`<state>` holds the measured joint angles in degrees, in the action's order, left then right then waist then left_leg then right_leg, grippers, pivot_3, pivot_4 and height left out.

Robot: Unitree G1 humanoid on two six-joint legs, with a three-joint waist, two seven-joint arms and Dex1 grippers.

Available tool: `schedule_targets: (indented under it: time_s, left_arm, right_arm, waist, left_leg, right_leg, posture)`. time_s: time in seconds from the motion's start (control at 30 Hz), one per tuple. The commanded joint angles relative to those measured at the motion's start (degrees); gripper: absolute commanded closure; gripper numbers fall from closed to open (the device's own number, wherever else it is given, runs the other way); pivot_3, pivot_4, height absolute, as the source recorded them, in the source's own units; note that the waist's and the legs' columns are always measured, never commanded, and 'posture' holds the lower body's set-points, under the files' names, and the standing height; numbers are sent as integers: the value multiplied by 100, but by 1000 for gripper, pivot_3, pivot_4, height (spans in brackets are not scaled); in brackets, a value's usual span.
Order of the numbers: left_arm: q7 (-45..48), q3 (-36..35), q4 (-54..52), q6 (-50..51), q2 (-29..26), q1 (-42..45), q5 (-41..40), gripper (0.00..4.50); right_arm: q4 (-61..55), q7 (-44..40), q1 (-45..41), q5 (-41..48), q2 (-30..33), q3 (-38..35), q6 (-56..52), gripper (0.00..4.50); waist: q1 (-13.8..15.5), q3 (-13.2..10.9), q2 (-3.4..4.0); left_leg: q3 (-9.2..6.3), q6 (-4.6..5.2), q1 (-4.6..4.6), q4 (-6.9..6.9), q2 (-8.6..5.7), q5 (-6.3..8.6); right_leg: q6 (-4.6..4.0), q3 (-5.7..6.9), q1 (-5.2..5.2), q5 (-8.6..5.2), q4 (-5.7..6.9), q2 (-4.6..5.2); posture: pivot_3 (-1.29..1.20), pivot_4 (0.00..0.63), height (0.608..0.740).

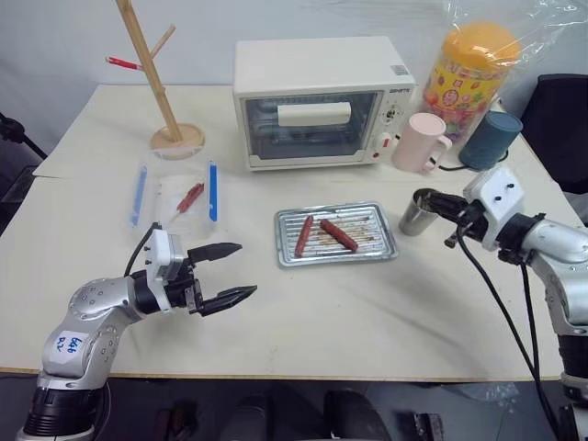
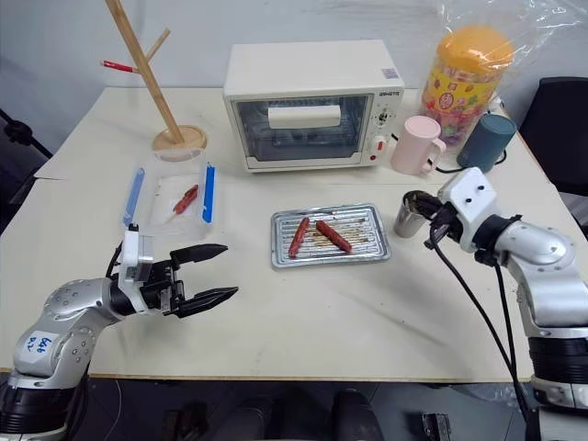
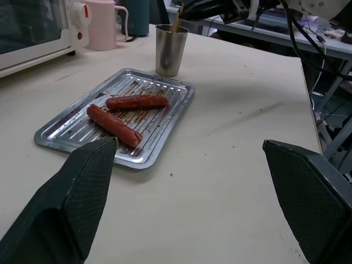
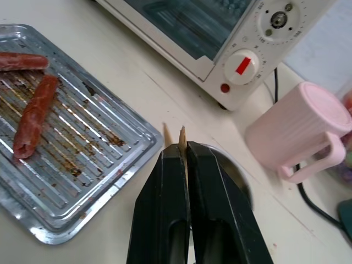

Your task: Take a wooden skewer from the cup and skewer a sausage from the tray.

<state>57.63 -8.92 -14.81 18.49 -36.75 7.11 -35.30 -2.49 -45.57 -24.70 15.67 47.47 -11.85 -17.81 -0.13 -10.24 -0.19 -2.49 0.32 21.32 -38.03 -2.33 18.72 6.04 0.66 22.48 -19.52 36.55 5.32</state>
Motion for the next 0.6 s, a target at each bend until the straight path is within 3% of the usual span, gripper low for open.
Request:
schedule_targets:
  time_s: [0.03, 0.3, 0.47, 0.6]
  left_arm:
    - [109, 3, -29, -49, 30, 121, -91, 0]
    - [227, 209, 40, 209, 256, 582, -318, 0]
    - [32, 385, 406, -13, 1111, 1319, -357, 0]
    - [-155, 480, 790, -221, 1913, 1867, -364, 0]
  right_arm:
    - [-86, -322, -315, 633, 396, -729, -259, 4480]
    - [-398, -767, -1166, 3284, 836, -1730, -2690, 4480]
    - [-775, 241, -1449, 5159, -81, -1822, -3848, 4480]
    - [-1072, 925, -1348, 6049, -738, -1683, -4126, 4480]
  waist:
    - [2, 0, 0]
    - [9, -1, 0]
    - [9, -2, -5]
    - [17, -3, -6]
  left_leg:
    - [-1, 0, 0, 0, 0, 0]
    - [-5, 1, 2, 0, 3, 0]
    - [-7, 0, 1, -6, 6, 0]
    - [-8, 1, 16, -20, 0, 0]
  right_leg:
    - [0, 1, 0, 0, 0, 0]
    - [0, 4, -3, 0, -4, 1]
    - [0, 10, -7, 0, -2, 0]
    - [6, 13, 0, 3, 15, 2]
  posture:
    - [0, 150, 740]
    - [0, 150, 740]
    - [0, 150, 740]
    - [0, 150, 740]
